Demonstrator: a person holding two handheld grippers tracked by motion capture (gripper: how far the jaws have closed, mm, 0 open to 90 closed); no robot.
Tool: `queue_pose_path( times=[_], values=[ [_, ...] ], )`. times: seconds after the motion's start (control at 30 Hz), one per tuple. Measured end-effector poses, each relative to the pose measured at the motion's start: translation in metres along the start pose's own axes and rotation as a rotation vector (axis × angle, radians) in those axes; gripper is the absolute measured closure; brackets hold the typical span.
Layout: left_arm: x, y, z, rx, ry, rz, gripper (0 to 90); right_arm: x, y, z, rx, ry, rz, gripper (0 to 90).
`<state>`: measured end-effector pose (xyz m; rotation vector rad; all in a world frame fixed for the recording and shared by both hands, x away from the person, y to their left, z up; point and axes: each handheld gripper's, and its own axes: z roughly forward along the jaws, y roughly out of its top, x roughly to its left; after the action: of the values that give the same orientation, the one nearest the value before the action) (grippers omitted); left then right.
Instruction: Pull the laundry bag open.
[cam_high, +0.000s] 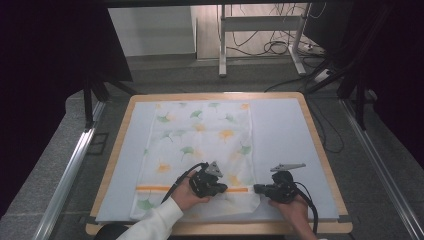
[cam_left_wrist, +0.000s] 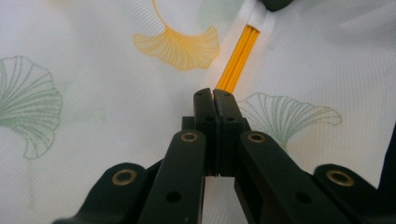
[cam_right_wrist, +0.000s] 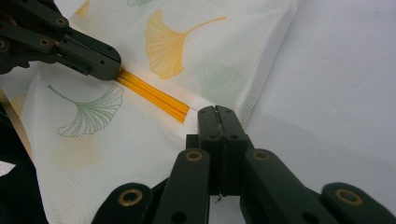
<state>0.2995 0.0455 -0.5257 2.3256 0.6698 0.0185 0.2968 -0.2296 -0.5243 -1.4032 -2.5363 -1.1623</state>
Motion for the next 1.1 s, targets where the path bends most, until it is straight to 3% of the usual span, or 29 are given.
queue_pose_path(
  times=[1.1],
  values=[
    [0.005, -0.015, -0.014, 0.007, 0.029, -0.022, 90.0, 0.000, -0.001, 0.000, -0.010, 0.003, -0.001, 89.5]
  ],
)
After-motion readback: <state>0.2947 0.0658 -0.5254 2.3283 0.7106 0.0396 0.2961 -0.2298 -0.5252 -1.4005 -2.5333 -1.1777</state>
